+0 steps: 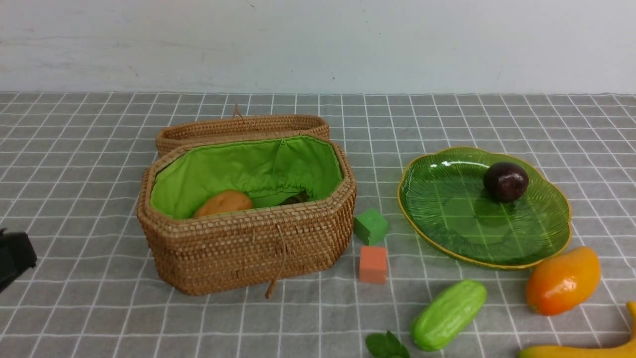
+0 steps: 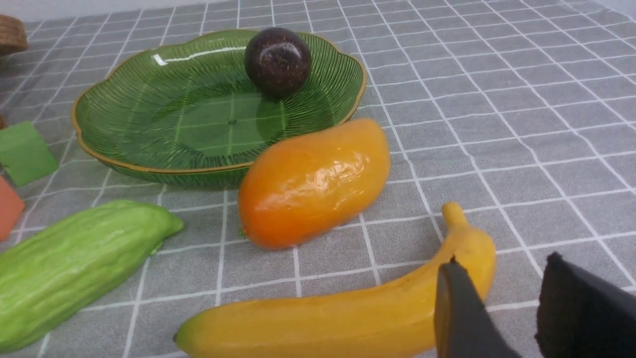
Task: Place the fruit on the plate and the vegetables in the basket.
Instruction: Use the right arm to grab a mango and put it into the right plate
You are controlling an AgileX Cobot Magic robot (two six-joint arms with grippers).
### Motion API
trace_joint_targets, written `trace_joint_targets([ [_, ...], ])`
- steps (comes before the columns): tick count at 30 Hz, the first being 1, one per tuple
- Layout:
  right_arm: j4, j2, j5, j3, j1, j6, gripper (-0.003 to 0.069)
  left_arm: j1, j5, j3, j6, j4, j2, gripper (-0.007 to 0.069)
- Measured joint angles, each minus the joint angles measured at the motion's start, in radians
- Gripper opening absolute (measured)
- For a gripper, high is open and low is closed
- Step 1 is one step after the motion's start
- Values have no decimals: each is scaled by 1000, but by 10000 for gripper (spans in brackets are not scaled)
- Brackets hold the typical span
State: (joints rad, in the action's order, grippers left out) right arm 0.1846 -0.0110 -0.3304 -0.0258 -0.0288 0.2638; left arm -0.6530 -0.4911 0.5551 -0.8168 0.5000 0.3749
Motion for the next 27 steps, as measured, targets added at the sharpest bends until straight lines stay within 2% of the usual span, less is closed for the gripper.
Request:
trace_joint_targets([
  [1, 0, 0, 0, 0, 0, 0, 242, 8, 2, 0, 3, 0, 0, -13],
  [6, 0, 0, 0, 0, 0, 0, 242, 288, 90, -16, 174, -122, -1, -13],
  [7, 0, 0, 0, 0, 0, 0, 242, 300, 105, -20, 194, -130, -2, -13],
  [8, 0, 0, 0, 0, 0, 0, 242, 395, 160, -38, 270, -198, -11, -13],
  [11, 0, 0, 0, 0, 0, 0, 242, 555, 246, -85, 367, -324, -34, -13],
  [15, 0, 0, 0, 0, 0, 0, 242, 608, 239, -172, 397, -367, -129, -13],
  [20, 0, 0, 0, 0, 0, 0, 242, 610, 194, -313, 427, -349, -259, -13],
  [22, 0, 0, 0, 0, 0, 0, 242, 610, 182, -415, 474, -340, -340, -11],
  [27, 0, 0, 0, 0, 0, 0, 242, 610, 164, -558, 496, -361, -383, -6],
])
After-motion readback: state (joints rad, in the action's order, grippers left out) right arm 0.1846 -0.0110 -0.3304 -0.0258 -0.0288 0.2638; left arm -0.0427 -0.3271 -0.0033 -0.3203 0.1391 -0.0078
